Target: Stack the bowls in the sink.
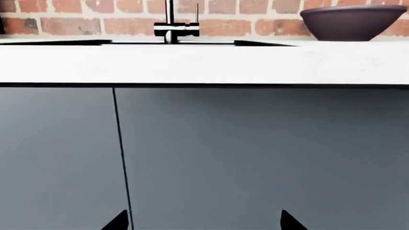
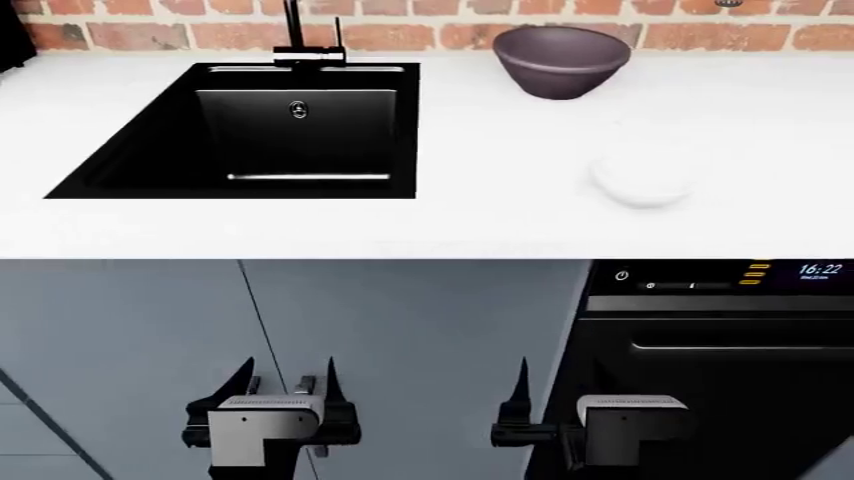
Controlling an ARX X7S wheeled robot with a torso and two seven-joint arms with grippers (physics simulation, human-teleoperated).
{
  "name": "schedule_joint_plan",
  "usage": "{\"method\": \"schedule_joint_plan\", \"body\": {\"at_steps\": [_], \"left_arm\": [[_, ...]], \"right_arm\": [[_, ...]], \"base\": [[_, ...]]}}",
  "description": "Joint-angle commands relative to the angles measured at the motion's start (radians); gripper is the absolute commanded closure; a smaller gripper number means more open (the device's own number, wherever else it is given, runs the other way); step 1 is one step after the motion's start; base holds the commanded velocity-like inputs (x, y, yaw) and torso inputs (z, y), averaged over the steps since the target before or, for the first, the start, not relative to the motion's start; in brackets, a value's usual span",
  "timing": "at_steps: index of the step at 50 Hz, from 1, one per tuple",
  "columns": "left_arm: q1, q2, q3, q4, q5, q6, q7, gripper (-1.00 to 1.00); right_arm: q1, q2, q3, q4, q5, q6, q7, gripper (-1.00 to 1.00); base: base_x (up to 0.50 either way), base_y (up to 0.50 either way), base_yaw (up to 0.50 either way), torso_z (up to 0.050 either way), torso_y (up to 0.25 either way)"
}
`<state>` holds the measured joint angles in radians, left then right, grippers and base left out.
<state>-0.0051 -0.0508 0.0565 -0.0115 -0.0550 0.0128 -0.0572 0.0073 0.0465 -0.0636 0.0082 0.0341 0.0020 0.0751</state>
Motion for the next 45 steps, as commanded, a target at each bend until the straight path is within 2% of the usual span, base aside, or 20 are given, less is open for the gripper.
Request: {"method": "schedule_joint_plan", "body": {"at_steps": [1, 13, 16, 22, 33, 38, 45], "left_arm": [[0.000, -0.018, 0.023, -0.001, -0.023, 0.009, -0.020, -1.00], [0.009, -0.040, 0.039, 0.045, -0.033, -0.012, -0.038, -1.00], [0.017, -0.049, 0.046, 0.117, -0.038, -0.041, -0.040, -1.00], [0.027, -0.069, 0.049, 0.321, -0.084, -0.158, -0.041, -1.00], [-0.080, -0.107, 0.002, 0.677, -0.217, -0.475, -0.093, -1.00], [-0.212, -0.109, -0.044, 0.829, -0.326, -0.708, -0.151, -1.00], [-0.418, -0.119, -0.097, 0.924, -0.444, -0.987, -0.233, -1.00]], "right_arm": [[0.003, 0.021, -0.023, 0.003, 0.016, 0.000, 0.027, -1.00], [-0.003, 0.038, -0.043, -0.038, 0.014, 0.014, 0.055, -1.00], [-0.018, 0.047, -0.049, -0.102, 0.007, 0.046, 0.065, -1.00], [-0.045, 0.072, -0.065, -0.341, 0.021, 0.222, 0.064, -1.00], [0.067, 0.103, -0.001, -0.693, 0.079, 0.543, 0.108, -1.00], [0.163, 0.114, 0.035, -0.845, 0.119, 0.744, 0.125, -1.00], [0.362, 0.129, 0.089, -0.979, 0.182, 1.027, 0.137, -1.00]], "base": [[0.00, -0.46, 0.00, 0.000, 0.000], [0.00, -0.08, 0.00, 0.000, 0.000], [0.00, 0.00, 0.00, 0.000, 0.000], [0.00, 0.00, 0.00, 0.000, 0.000], [0.00, 0.00, 0.00, 0.000, 0.000], [0.00, 0.00, 0.00, 0.000, 0.000], [0.00, 0.00, 0.00, 0.000, 0.000]]}}
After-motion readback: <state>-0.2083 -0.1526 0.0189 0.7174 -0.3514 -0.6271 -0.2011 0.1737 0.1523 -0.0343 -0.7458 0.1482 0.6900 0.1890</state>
